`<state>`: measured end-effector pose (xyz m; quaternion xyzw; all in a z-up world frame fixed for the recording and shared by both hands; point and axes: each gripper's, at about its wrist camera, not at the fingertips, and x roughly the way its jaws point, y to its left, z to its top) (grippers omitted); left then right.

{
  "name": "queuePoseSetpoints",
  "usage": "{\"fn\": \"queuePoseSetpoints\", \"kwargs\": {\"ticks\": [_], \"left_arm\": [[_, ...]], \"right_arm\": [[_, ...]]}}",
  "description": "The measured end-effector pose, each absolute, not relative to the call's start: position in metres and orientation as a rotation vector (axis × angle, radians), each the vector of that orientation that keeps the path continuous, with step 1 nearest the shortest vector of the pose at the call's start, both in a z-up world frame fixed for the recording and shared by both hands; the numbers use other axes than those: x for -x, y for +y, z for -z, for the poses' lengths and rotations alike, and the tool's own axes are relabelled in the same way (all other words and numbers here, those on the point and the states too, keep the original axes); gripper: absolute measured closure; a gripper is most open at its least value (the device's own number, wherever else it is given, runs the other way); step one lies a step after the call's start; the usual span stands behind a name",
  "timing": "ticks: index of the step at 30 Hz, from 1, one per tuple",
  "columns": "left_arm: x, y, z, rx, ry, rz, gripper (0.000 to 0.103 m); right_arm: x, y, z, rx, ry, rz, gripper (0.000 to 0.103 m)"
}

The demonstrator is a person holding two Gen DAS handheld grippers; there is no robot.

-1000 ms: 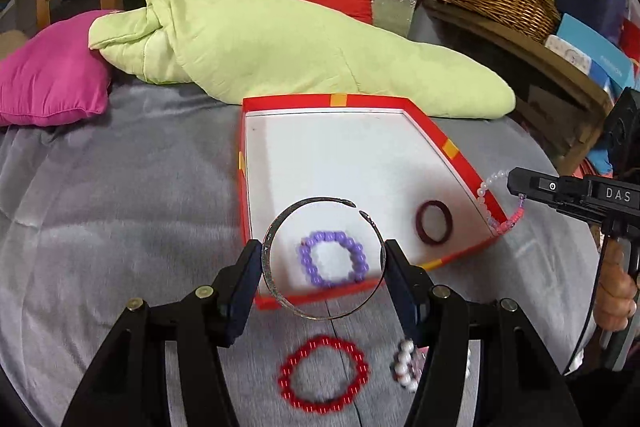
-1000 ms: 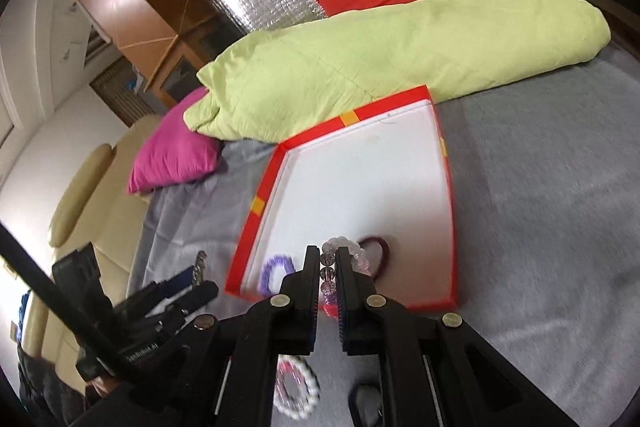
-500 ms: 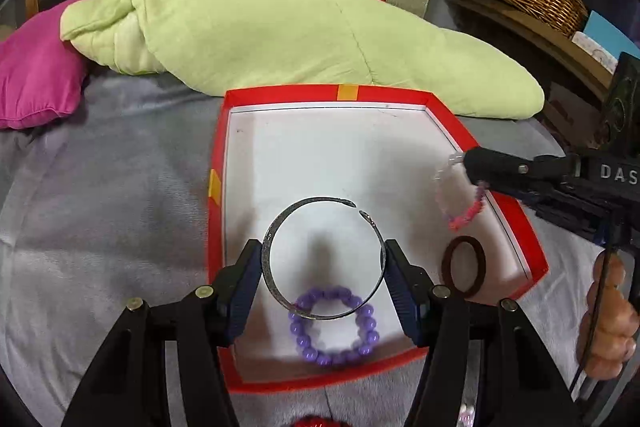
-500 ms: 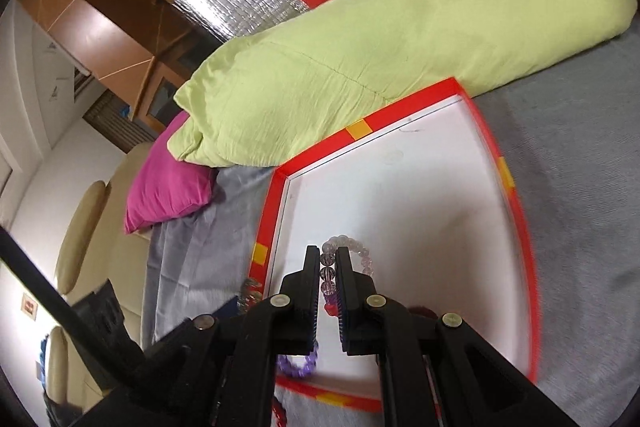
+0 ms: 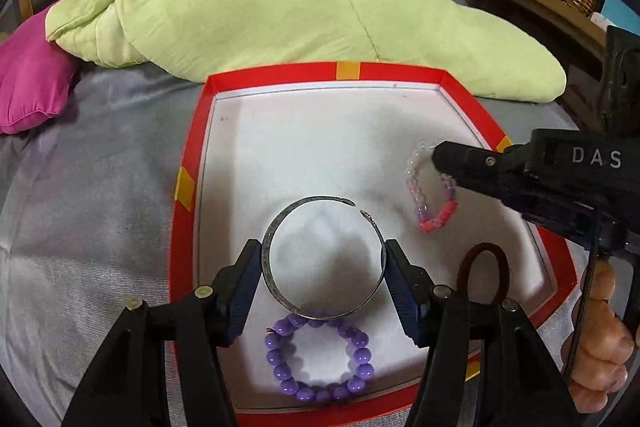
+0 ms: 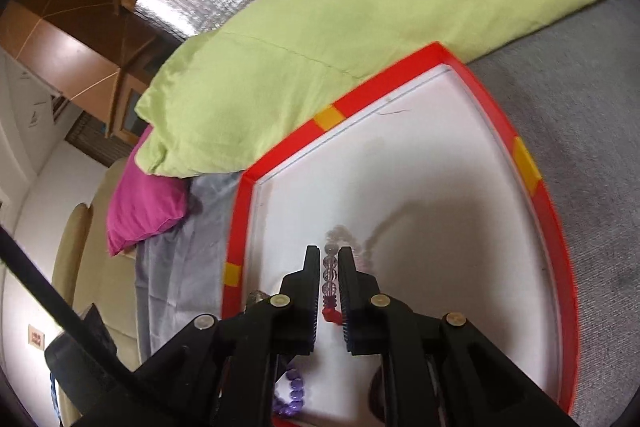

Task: Organize jewelry
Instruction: 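Lower the silver bangle with the left tool while the right tool lowers the pink bracelet into the tray, then withdraw both tools from the tray toward the remaining bracelets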

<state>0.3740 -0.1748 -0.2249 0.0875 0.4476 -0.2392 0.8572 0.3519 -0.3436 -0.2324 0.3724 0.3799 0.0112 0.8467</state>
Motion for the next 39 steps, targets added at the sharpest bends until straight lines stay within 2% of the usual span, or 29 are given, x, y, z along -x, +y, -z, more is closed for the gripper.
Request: {"fn": "queuePoseSetpoints", "kwargs": {"ticks": [4, 5, 6, 7, 17, 26, 39], "left_arm": [[-0.374, -0.174, 0.218, -0.174, 0.939, 0.499, 0.04], [-0.373, -0.174, 0.215, -0.168, 0.934, 0.503, 0.04], [-0.373, -0.174, 0.213, -0.166, 0.929, 0.505, 0.04], [-0.372, -0.174, 0.21, -0.167, 0.925, 0.507, 0.04], [-0.363, -0.157, 0.18, -0.217, 0.866, 0.393, 0.04], [-0.36, -0.116, 0.181, -0.255, 0.891, 0.223, 0.039], [-0.344, -0.092, 0.173, -0.281, 0.888, 0.201, 0.039]], "right_arm": [[-0.346, -0.354, 0.23, -0.791, 0.798, 0.011, 0.089], [-0.343, -0.357, 0.229, -0.796, 0.796, 0.02, 0.079], [-0.341, -0.36, 0.229, -0.808, 0.796, 0.024, 0.065], [-0.339, -0.362, 0.228, -0.821, 0.792, 0.029, 0.062], [-0.315, -0.364, 0.205, -0.712, 0.783, 0.071, 0.062], [-0.292, -0.347, 0.191, -0.492, 0.84, 0.14, 0.062], [-0.254, -0.34, 0.189, -0.447, 0.889, 0.139, 0.062]]}}
